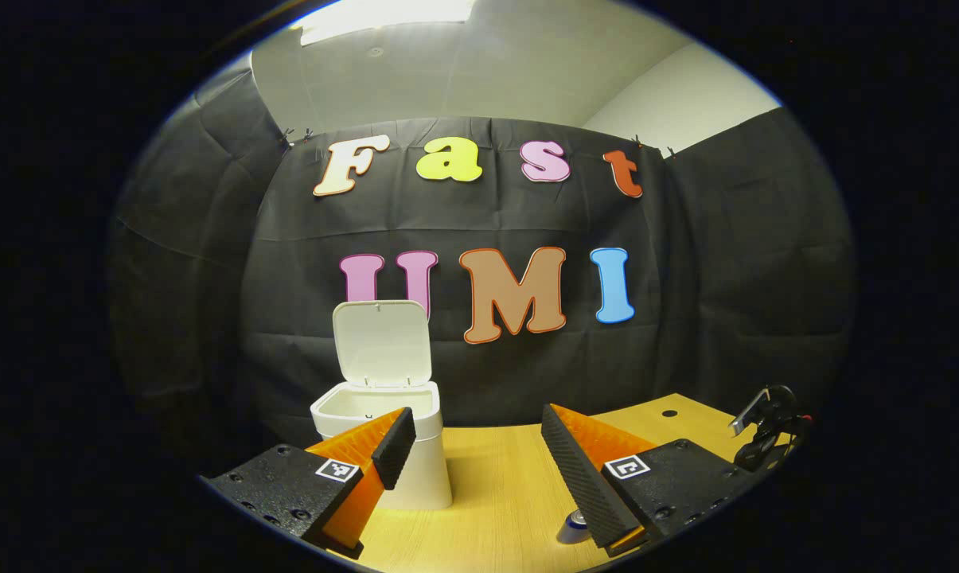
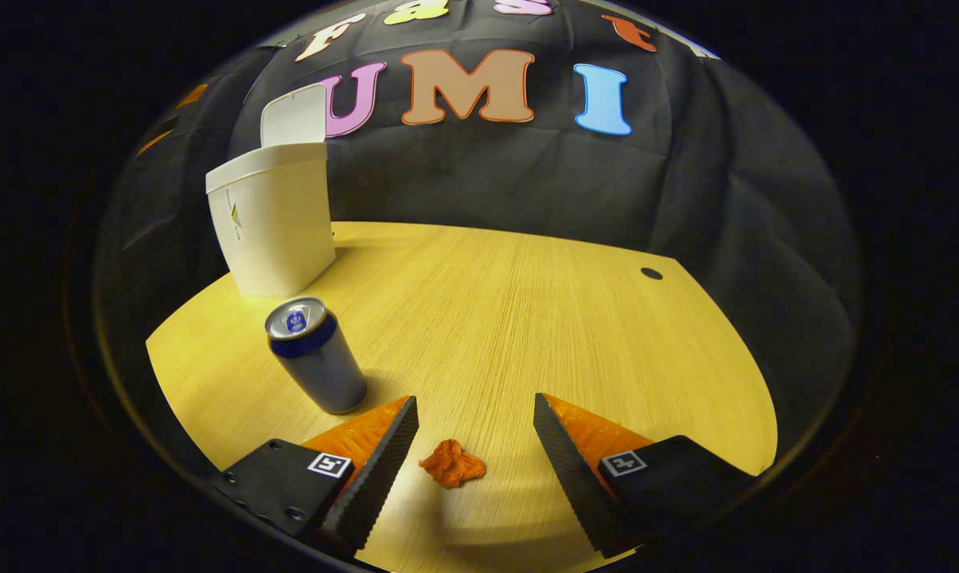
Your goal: Press the lid of the desktop garbage bin to open it, pick up the crumpled paper on the desktop and throw it into the bin, then pick up the pop can on the desktop and drop it into the bin, and finally close the garbage bin lid.
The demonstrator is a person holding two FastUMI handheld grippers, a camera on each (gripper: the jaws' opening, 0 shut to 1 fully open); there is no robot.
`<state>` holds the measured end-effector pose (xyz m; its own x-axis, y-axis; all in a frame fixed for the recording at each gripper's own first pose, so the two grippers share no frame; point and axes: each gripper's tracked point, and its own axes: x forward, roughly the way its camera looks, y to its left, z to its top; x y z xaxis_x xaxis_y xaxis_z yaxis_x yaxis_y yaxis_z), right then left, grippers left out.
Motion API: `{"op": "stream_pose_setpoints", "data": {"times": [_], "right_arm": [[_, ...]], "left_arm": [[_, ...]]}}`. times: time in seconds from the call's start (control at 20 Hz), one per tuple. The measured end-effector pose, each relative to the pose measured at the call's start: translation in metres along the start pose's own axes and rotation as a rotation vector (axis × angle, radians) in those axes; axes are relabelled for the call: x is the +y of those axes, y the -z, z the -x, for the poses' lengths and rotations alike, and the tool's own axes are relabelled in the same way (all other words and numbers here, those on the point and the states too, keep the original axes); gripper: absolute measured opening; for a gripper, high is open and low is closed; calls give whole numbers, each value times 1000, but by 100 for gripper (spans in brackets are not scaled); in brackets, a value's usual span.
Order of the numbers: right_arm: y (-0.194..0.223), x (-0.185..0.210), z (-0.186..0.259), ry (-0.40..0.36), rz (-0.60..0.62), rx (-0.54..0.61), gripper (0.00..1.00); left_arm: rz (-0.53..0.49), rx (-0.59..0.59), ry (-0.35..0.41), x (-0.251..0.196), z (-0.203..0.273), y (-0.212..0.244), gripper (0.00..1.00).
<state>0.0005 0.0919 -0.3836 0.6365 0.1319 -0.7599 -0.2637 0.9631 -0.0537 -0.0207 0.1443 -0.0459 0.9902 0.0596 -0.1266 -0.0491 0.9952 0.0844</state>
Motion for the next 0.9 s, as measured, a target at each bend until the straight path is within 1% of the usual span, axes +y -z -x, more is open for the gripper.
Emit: {"op": "stream_pose_setpoints", "data": {"times": [0.2, 0.25, 0.3, 0.35, 0.4, 0.45, 0.55, 0.7, 0.75, 0.85, 0.9], "right_arm": [[31, 5, -16, -9, 32, 81, 98], [41, 7, -19, -14, 38, 102, 100], [48, 8, -20, -18, 40, 123, 98], [54, 6, -21, -16, 41, 139, 97], [57, 6, -20, -29, 40, 152, 93], [57, 9, -21, -37, 26, 152, 92], [58, 10, -21, -47, 12, 147, 80], [58, 11, -23, -64, 12, 134, 44], [58, 12, -24, -78, 17, 137, 37], [57, 9, -24, -86, 25, 136, 32], [52, 11, -18, -103, 18, 132, 28]], "left_arm": [[8, 19, -16, 2, 6, 3, 96], [7, 22, -21, 3, 7, 5, 99], [5, 23, -23, 3, 8, 4, 95], [1, 26, -25, 3, 9, 4, 96], [-3, 29, -26, 4, 10, 5, 95], [-6, 32, -26, 4, 10, 7, 95], [-2, 39, -23, 1, 10, 8, 95], [0, 48, -17, -3, 10, 11, 96], [3, 49, -13, -4, 9, 11, 95], [5, 48, -5, -7, 7, 12, 96], [4, 50, -1, -8, 5, 12, 96]]}}
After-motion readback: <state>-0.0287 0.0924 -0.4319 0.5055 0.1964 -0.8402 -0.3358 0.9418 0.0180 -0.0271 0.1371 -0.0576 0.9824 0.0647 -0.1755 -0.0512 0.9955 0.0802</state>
